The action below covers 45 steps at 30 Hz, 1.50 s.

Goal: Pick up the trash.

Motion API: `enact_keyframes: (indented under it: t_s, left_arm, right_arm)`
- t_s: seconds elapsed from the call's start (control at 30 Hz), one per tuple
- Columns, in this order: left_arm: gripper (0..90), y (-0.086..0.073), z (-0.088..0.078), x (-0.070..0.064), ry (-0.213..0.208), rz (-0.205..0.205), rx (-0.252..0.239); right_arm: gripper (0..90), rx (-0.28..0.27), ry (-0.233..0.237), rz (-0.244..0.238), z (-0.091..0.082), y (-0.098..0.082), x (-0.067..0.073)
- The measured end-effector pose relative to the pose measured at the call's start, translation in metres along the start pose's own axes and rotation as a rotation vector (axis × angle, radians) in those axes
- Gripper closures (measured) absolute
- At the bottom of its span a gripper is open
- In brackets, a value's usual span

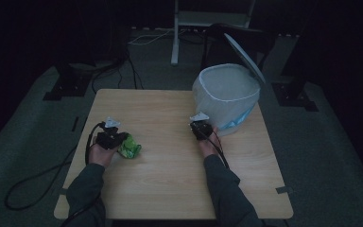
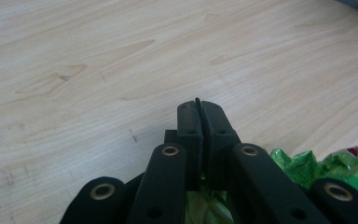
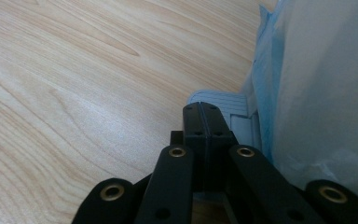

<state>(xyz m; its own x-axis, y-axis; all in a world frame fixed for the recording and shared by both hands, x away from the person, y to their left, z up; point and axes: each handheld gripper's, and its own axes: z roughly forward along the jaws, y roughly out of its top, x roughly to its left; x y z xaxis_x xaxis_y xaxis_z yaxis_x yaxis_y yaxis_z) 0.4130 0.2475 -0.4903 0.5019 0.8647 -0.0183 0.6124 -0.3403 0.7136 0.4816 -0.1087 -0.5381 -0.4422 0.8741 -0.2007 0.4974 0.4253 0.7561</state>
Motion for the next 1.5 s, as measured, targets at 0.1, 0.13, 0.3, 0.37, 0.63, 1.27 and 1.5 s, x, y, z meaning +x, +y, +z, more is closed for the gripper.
enact_keyframes:
  t_s: [0.1, 0.13, 0.3, 0.37, 0.63, 1.27, 1.5]
  left_arm:
    - [88.0, 0.002, 0.001, 0.001, 0.003, -0.002, -0.005]
    - [88.1, 0.004, 0.001, 0.002, 0.008, 0.001, -0.008]
    - [88.5, 0.010, 0.000, 0.003, 0.016, 0.008, -0.027]
    - [88.5, 0.012, -0.001, 0.003, 0.018, 0.010, -0.034]
    - [88.5, 0.019, -0.002, 0.006, 0.026, 0.017, -0.048]
    - [88.5, 0.047, -0.002, 0.016, 0.060, 0.043, -0.079]
    - [88.5, 0.058, -0.001, 0.018, 0.071, 0.057, -0.081]
  right_arm:
    - [90.0, -0.002, 0.000, 0.001, 0.000, 0.000, 0.000]
    - [90.0, -0.002, 0.000, 0.001, 0.000, 0.000, 0.000]
    - [90.0, -0.003, -0.001, 0.001, 0.000, 0.000, 0.000]
    - [90.0, -0.003, -0.001, -0.001, 0.000, 0.000, 0.000]
    - [90.0, -0.004, -0.001, -0.002, 0.000, -0.001, 0.000]
    - [90.0, -0.004, -0.001, 0.000, 0.000, -0.001, 0.000]
    - [90.0, -0.006, -0.001, 0.004, 0.000, -0.001, 0.000]
